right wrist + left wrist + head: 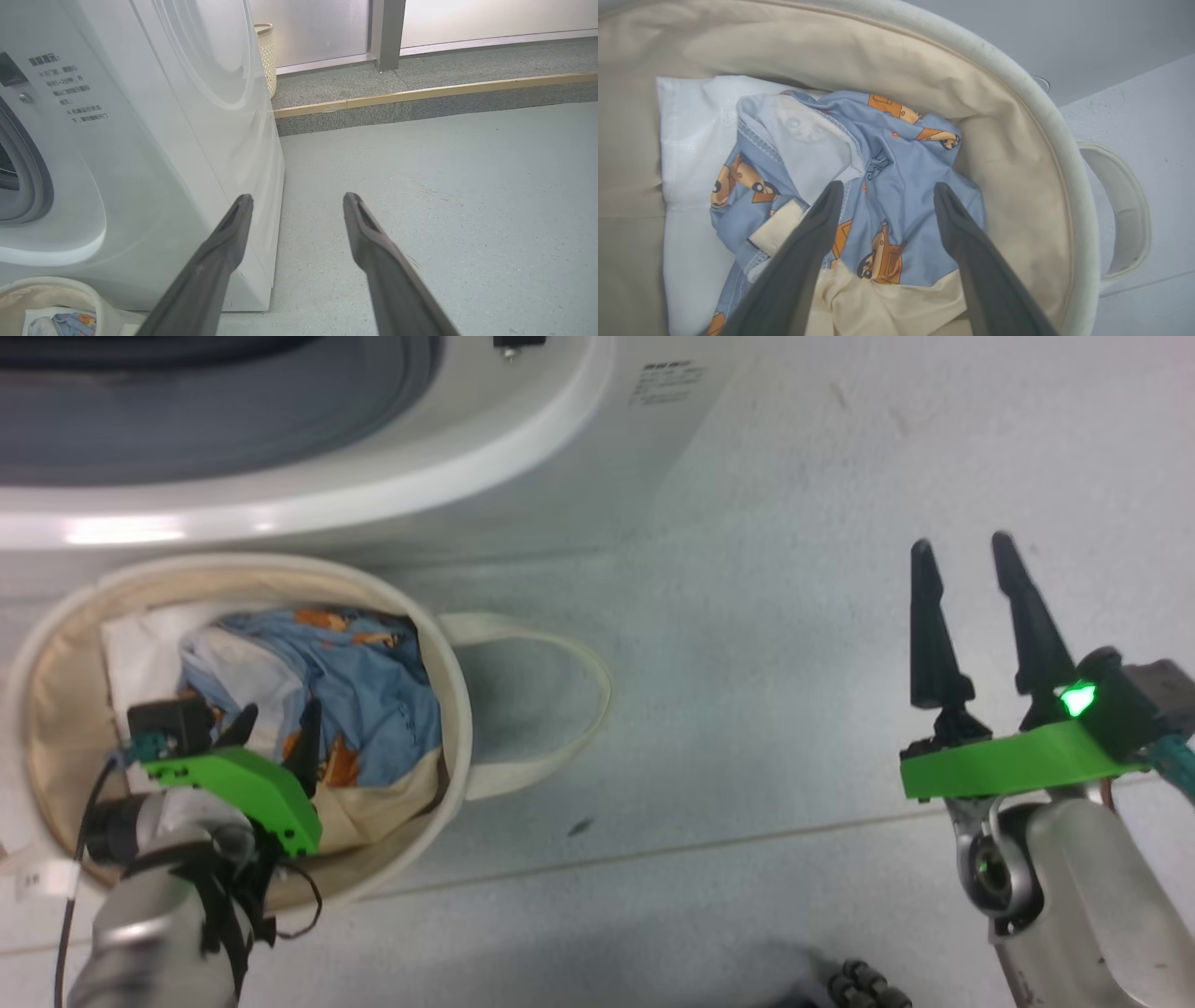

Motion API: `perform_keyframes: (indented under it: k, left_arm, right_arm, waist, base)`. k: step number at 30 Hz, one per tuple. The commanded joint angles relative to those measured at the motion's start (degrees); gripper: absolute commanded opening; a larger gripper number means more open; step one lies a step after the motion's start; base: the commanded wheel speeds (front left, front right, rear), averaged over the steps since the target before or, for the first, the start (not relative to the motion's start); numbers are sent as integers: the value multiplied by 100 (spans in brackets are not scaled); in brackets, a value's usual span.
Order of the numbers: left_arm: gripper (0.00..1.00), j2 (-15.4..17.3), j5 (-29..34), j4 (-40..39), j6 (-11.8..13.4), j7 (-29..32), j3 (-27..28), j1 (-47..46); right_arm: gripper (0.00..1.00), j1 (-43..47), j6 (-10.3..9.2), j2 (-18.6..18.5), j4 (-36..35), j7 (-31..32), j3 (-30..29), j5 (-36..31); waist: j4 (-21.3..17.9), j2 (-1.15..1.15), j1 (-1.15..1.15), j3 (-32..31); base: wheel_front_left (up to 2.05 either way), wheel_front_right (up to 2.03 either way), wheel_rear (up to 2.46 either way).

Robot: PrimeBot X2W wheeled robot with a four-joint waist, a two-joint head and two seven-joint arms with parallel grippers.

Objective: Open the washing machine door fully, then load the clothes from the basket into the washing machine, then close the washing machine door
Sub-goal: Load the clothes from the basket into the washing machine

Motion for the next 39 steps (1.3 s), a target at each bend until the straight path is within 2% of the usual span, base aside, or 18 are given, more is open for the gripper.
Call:
perform_keyframes:
  k: [1,7,15,21,28,29,30,31,39]
  left_arm:
    - [100,237,-35,8,-31,18,117,5]
    - [100,292,-12,79,50,176,36,-362]
    - [100,355,79,111,279,491,-117,-780]
    - [100,327,80,118,274,653,-199,-947]
    - [100,314,-90,121,223,839,-138,-941]
    - [87,311,-94,121,205,760,-148,-967]
    - [4,300,-107,121,184,693,-151,-976]
    - [0,288,-112,121,158,676,-168,-968]
    - [0,240,-175,121,42,418,-251,-965]
  right_arm:
    - [100,5,3,-58,-221,-59,53,-65]
    - [100,-14,3,-71,-498,27,-80,-191]
    - [100,34,3,-77,-947,187,-312,-336]
    - [100,83,3,-22,-1374,439,-499,-627]
    - [100,266,3,225,-1920,885,-650,-1111]
    - [100,290,3,252,-1958,914,-661,-1132]
    - [100,309,3,274,-1985,932,-663,-1145]
    - [100,321,3,290,-1998,945,-658,-1152]
    - [100,295,3,325,-1960,931,-633,-1138]
  waist:
    - [20,0,-1,317]
    - [88,0,-1,783]
    - [101,0,-1,1386]
    - [337,0,-1,1642]
    - [593,0,-1,1666]
    - [601,0,-1,1663]
    - [606,0,-1,1656]
    - [610,0,-1,1641]
    - [633,0,-1,1505]
  base:
    - [0,0,0]
    - [0,0,0]
    - [1,1,1]
    - [18,18,18]
    - [12,12,12]
    - [0,0,0]
    - [0,0,0]
    - [0,0,0]
    - [0,0,0]
